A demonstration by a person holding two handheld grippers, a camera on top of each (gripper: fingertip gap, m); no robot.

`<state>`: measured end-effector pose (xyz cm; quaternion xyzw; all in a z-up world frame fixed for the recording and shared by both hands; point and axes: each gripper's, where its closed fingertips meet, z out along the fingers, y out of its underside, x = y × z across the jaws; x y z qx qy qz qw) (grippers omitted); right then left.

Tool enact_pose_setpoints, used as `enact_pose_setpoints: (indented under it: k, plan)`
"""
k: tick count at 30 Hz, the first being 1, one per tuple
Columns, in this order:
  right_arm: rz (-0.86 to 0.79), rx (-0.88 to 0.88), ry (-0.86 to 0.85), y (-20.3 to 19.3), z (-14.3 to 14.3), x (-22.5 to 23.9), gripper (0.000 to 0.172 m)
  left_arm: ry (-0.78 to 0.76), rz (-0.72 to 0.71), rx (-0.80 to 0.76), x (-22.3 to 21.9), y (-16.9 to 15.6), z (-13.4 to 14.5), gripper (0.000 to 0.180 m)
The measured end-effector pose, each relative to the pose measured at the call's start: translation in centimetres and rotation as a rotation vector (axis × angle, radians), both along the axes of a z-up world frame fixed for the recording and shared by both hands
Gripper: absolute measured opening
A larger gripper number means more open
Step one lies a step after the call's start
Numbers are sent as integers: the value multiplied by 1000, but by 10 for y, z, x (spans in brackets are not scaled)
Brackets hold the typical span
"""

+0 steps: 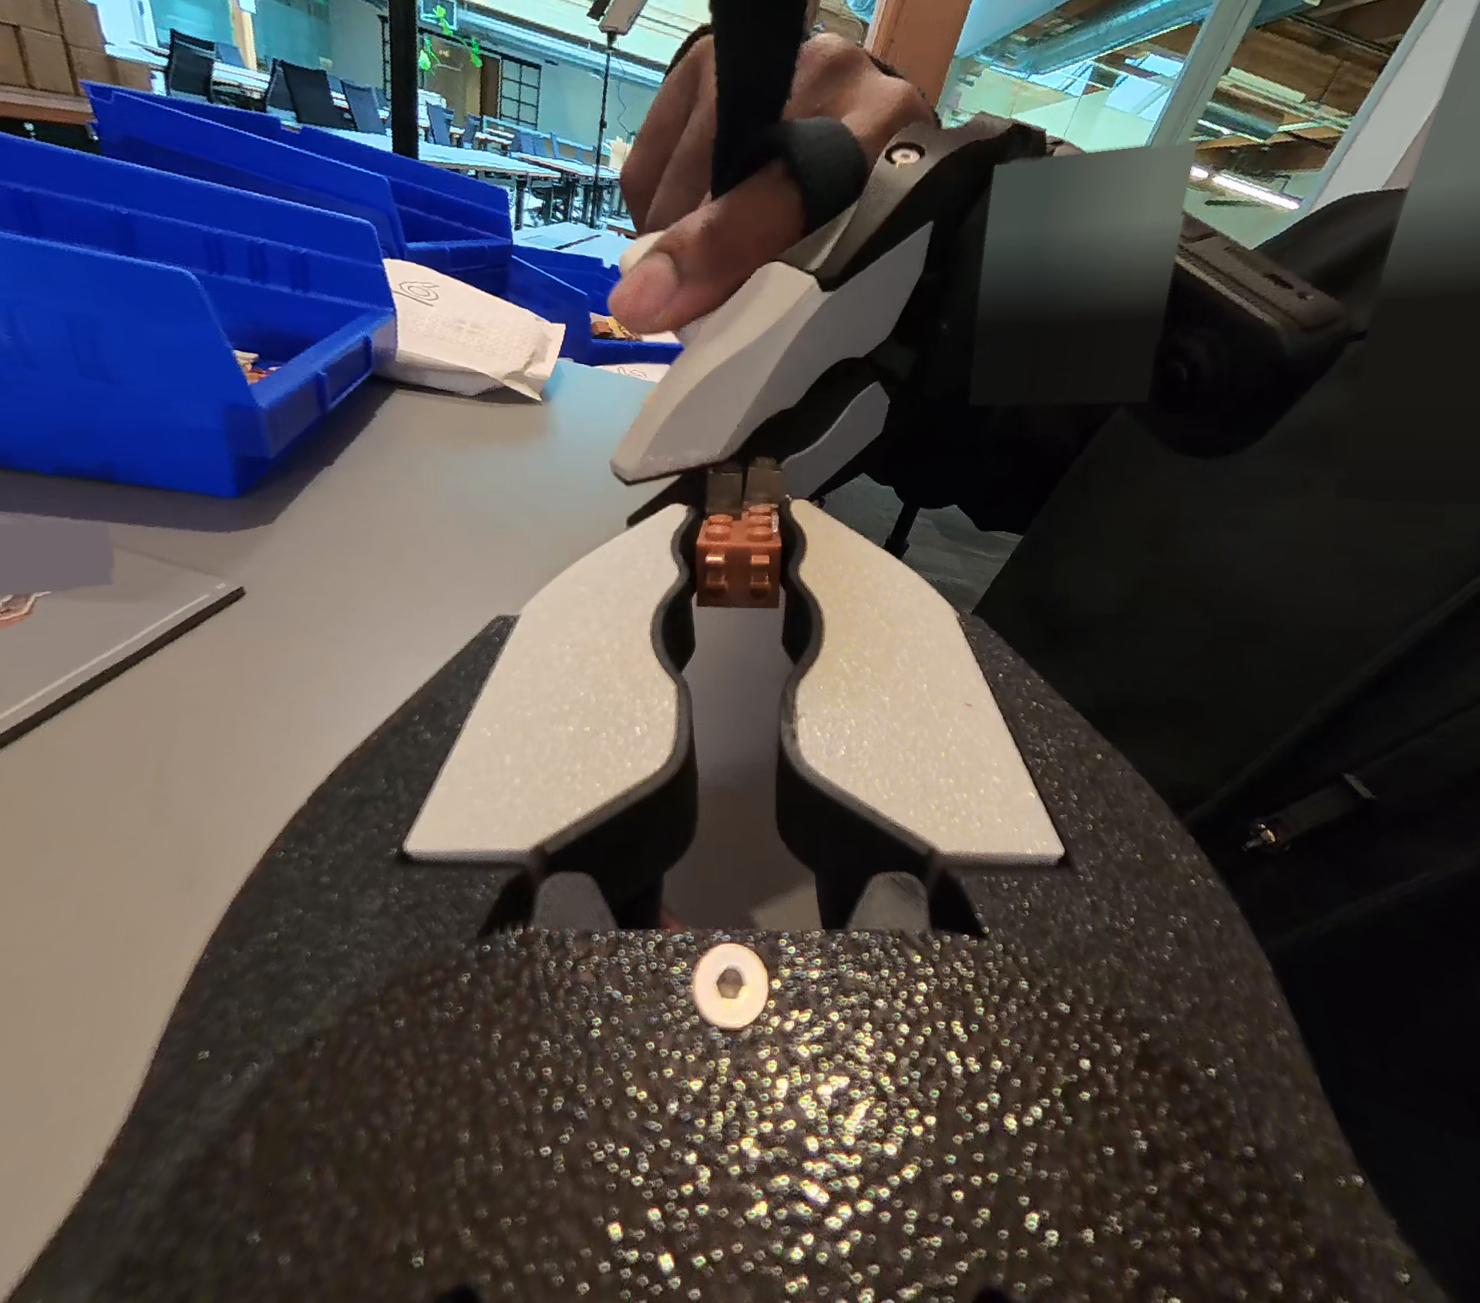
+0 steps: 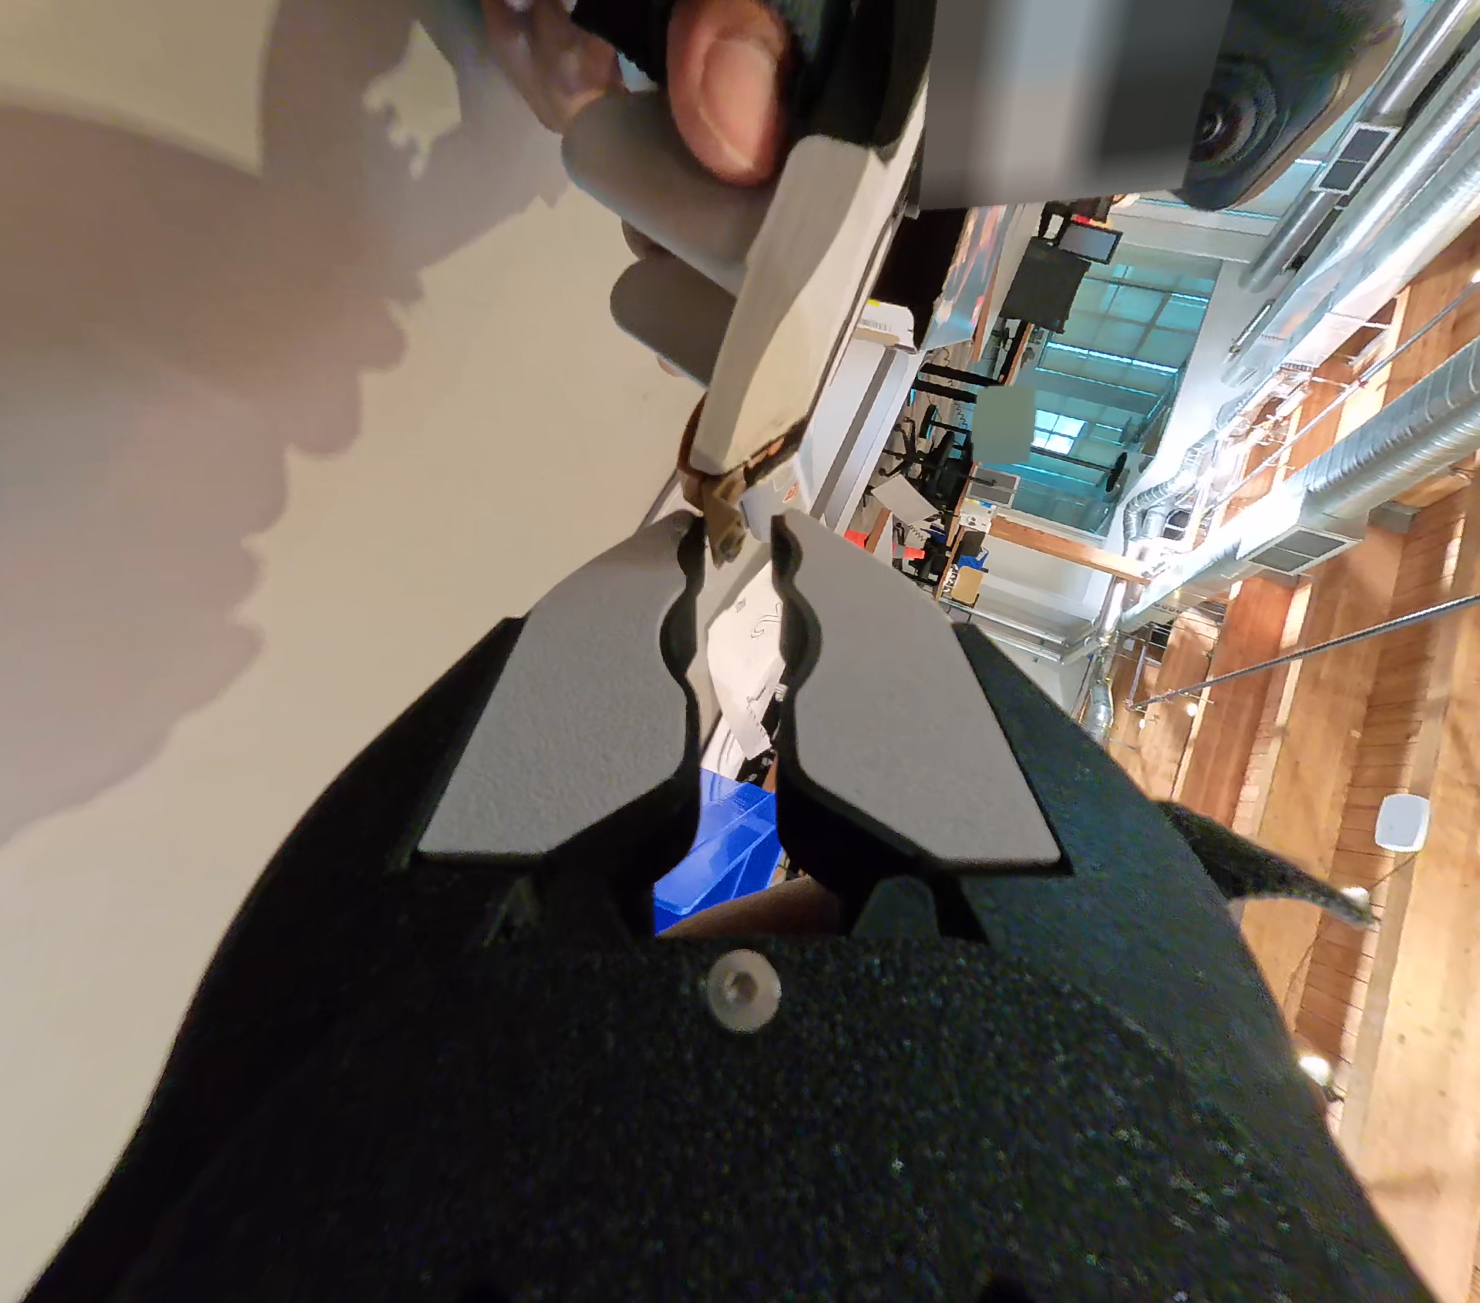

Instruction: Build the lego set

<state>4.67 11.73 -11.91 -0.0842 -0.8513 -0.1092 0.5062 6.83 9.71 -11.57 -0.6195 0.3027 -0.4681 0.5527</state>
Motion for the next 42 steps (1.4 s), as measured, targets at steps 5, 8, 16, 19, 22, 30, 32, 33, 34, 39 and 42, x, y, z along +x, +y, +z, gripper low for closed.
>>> enact_pose_setpoints:
  k: [5, 8, 16, 19, 22, 30, 32, 33, 34, 39, 42]
  plan:
    - [-12, -21, 29, 2, 3, 0, 18, -24, -17, 7, 1, -3, 3, 17]
    - [-39, -63, 73, 7, 7, 3, 21, -47, -30, 20, 1, -7, 7, 17]
    - [79, -319, 385, -24, 27, 22, 28, -157, -87, 14, -2, -19, 20, 17]
    - [120, -322, 430, -38, 29, 22, 31, -203, -121, -8, -1, -23, 23, 17]
    - [163, -320, 442, -49, 32, 23, 33, -217, -147, -25, 3, -27, 23, 17]
    - [201, -275, 428, -59, 30, 23, 26, -212, -173, -37, 9, -31, 22, 17]
    - [203, -270, 408, -60, 25, 22, 23, -204, -176, -35, 10, -32, 22, 17]
    - [205, -269, 408, -60, 25, 21, 22, -193, -176, -33, 10, -33, 21, 17]
    - [208, -271, 404, -60, 25, 22, 20, -181, -175, -29, 11, -33, 20, 17]
    - [227, -269, 375, -63, 25, 23, 19, -160, -175, -20, 12, -37, 19, 17]
    - [237, -263, 362, -65, 26, 24, 18, -151, -179, -13, 14, -39, 20, 17]
